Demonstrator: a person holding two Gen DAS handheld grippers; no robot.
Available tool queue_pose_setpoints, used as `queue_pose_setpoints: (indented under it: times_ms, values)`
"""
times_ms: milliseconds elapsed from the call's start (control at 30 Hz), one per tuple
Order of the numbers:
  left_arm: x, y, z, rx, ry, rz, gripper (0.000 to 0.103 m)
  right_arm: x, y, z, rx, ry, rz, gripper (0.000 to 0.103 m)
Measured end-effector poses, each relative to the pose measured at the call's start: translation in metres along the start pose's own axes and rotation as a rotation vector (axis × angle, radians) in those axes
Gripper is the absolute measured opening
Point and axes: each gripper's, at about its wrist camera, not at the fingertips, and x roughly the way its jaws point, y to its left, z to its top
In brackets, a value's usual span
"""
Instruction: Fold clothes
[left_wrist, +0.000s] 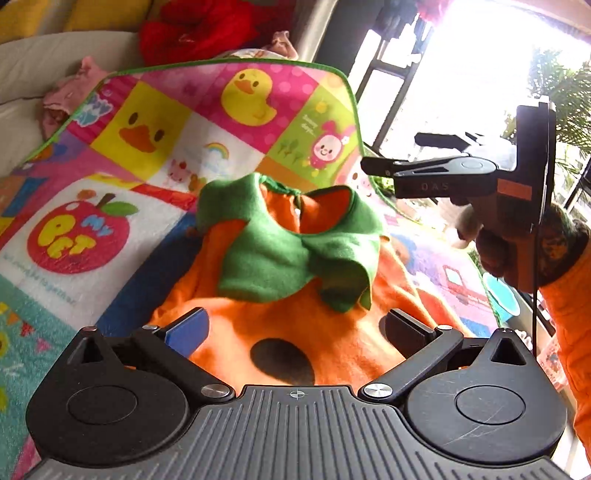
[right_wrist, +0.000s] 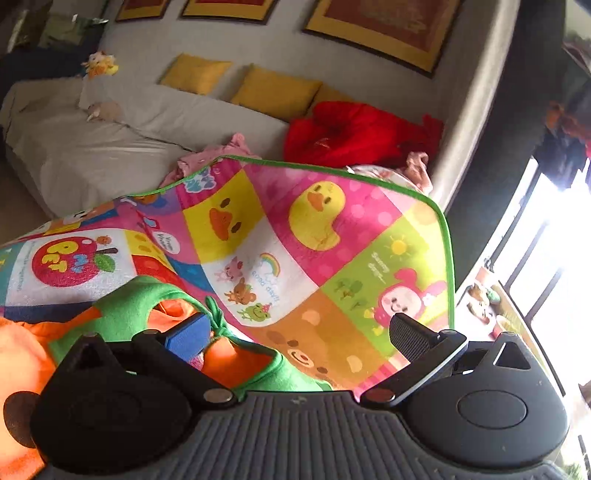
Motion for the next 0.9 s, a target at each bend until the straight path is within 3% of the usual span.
queue_pose_setpoints:
  times_ms: [133, 200, 233, 333, 433, 567, 600, 733, 900]
  values:
    - [0.021, -0.016, 0.021, 0.048, -0.045, -0.020, 0.103, 0.036, 0.002, -0.039, -0.039, 0.145, -0.065, 0.103]
    - [0.046, -0.020, 0.030, 0.072, -0.058, -0.037, 0.103, 0.058, 0.009, -0.059, -0.070, 0.204, -0.127, 0.103]
    - [0.063, -0.019, 0.032, 0.078, -0.053, -0.010, 0.103, 0.067, 0.011, -0.068, -0.079, 0.227, -0.154, 0.103]
    - [0.114, -0.009, 0.030, 0.068, 0.030, 0.112, 0.103, 0.078, 0.007, -0.085, 0.012, 0.233, -0.152, 0.103]
    - [0.136, 0.005, 0.023, 0.030, 0.074, 0.149, 0.103, 0.078, -0.001, -0.090, 0.076, 0.243, -0.122, 0.103]
    - [0.137, 0.005, 0.022, 0.048, 0.087, 0.165, 0.103, 0.096, -0.044, -0.103, 0.424, 0.361, 0.034, 0.103]
    - [0.137, 0.004, 0.021, 0.061, 0.089, 0.170, 0.103, 0.097, -0.051, -0.106, 0.469, 0.356, 0.058, 0.103]
    - [0.140, -0.001, 0.019, 0.092, 0.087, 0.189, 0.103, 0.093, -0.040, -0.105, 0.379, 0.319, 0.045, 0.103]
    - [0.140, -0.003, 0.016, 0.104, 0.077, 0.187, 0.103, 0.072, -0.029, -0.062, 0.279, 0.119, 0.090, 0.095]
